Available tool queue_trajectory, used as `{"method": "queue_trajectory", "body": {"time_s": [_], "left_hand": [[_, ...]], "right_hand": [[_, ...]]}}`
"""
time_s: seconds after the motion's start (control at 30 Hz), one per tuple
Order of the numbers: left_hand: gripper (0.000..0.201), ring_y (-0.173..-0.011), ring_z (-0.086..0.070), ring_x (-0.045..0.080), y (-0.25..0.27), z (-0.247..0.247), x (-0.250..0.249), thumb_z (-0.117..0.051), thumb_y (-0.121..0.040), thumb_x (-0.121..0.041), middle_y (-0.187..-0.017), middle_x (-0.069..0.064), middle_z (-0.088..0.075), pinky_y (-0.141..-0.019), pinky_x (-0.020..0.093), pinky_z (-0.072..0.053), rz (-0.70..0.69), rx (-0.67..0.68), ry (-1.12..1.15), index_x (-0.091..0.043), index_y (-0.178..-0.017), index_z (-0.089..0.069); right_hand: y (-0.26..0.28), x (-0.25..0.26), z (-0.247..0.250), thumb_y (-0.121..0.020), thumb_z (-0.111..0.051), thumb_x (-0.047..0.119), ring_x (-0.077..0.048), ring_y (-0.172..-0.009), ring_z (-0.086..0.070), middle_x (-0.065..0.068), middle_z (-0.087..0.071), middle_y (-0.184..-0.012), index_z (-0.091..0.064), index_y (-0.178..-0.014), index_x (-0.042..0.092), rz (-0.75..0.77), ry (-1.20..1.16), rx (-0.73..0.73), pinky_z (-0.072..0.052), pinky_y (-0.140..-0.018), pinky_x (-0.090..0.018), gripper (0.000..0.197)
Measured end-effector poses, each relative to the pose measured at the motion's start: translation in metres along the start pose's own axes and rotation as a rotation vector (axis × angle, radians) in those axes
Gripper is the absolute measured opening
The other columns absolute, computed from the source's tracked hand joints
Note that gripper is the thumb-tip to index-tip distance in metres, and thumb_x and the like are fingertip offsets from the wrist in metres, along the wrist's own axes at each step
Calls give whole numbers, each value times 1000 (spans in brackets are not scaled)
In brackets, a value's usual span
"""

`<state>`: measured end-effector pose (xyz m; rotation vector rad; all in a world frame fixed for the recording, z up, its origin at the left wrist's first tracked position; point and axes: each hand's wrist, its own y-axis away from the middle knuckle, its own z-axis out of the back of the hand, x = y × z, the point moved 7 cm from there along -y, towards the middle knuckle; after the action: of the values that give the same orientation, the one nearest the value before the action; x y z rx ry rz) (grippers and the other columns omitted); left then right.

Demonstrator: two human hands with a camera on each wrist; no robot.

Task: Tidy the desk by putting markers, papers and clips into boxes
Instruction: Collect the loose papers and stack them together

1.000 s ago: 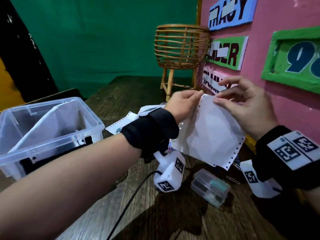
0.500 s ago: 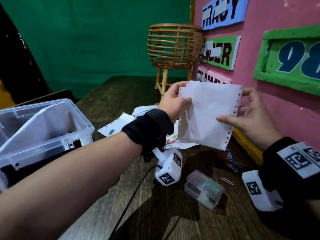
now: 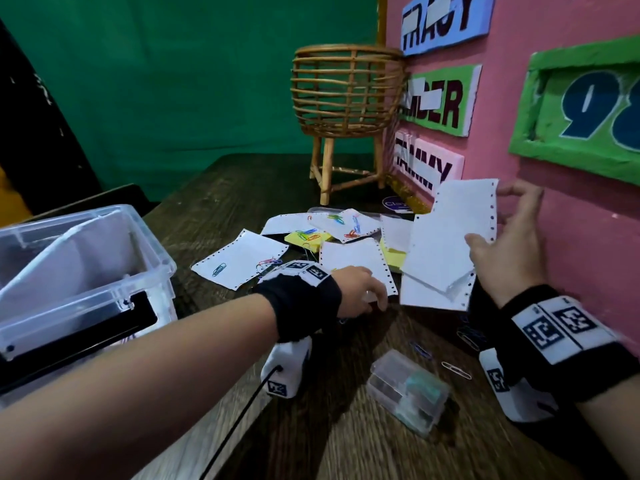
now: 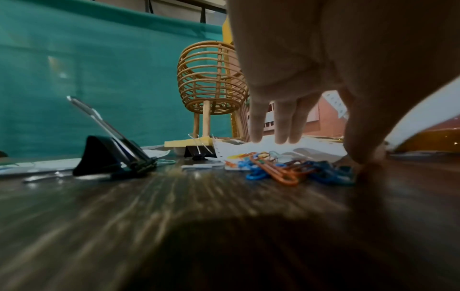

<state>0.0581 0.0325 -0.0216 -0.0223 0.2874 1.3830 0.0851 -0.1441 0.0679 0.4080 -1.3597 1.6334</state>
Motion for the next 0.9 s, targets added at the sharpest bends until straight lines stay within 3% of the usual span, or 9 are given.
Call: {"method": "queue_trajectory", "body": {"time_s": [0.1,0.2,0.27,0.33,0.47,0.57,0.73,0.83,0.9], "left_hand": [[37,-117,-52,27,0,-4,4,-49,-93,-19,-128,7,-58,-97,33,-44,26,64,-58,-29,-129,-53],[38,-113,-56,25,-1,4,2,-49,-94,-16,-126,7,-61,-92,34,-48,10,14,-152,-29,-128,-56],[34,-109,-59,25,-3,10,4,-52,-92,-15,-122,7,-62,-86,33,-51,33,-32,-191,-28,-122,-61],[30,-105,-59,26,-3,12,7,-54,-90,-15,-119,8,-59,-79,32,-50,85,-51,-197,-27,-116,-62],[23,-93,-59,26,-2,18,9,-55,-89,-18,-111,9,-58,-66,30,-45,119,-114,-199,-21,-112,-54],[25,-93,-56,30,6,35,7,-49,-85,-13,-107,11,-57,-69,32,-43,90,-307,-178,-16,-110,-48],[29,-83,-55,34,30,93,3,-40,-84,-17,-94,20,-54,-67,37,-47,-77,-702,-111,-2,-91,-64],[20,-78,-52,30,45,135,-2,-46,-81,-5,-84,11,-47,-67,35,-44,-121,-811,-129,2,-78,-65],[21,-73,-48,25,50,155,-5,-46,-76,-4,-81,6,-45,-68,32,-42,-112,-773,-59,4,-72,-64]], "right_hand": [[-3,2,-9,-76,-51,-11,-37,-86,-61,-10,-60,-93,-47,-112,27,97,134,53,-50,-75,-39,52],[-5,0,-12,-69,-48,-17,-34,-87,-57,-13,-61,-91,-66,-94,14,103,258,80,-34,-67,-26,44],[-5,-2,-11,-71,-47,-15,-35,-81,-57,-17,-63,-87,-65,-93,15,63,278,85,-37,-66,-29,41],[-5,-3,-11,-76,-45,-9,-36,-76,-55,-15,-57,-81,-57,-106,16,33,307,75,-39,-66,-33,41],[0,0,-15,-80,-44,-3,-37,-82,-51,-18,-53,-89,-40,-116,7,-38,301,86,-32,-68,-34,38],[2,1,-17,-78,-45,-5,-41,-86,-56,-21,-58,-91,-37,-119,7,-47,239,81,-38,-68,-36,43],[-2,-11,-15,-76,-44,-9,-35,-72,-59,-17,-62,-84,-29,-128,29,-51,136,52,-51,-64,-41,66],[-6,-11,-18,-75,-38,-14,-26,-65,-51,-12,-59,-88,-55,-111,24,26,174,73,-42,-60,-30,55],[-6,-11,-21,-77,-36,-16,-23,-72,-49,-10,-59,-96,-71,-90,17,31,202,103,-39,-57,-16,50]]}}
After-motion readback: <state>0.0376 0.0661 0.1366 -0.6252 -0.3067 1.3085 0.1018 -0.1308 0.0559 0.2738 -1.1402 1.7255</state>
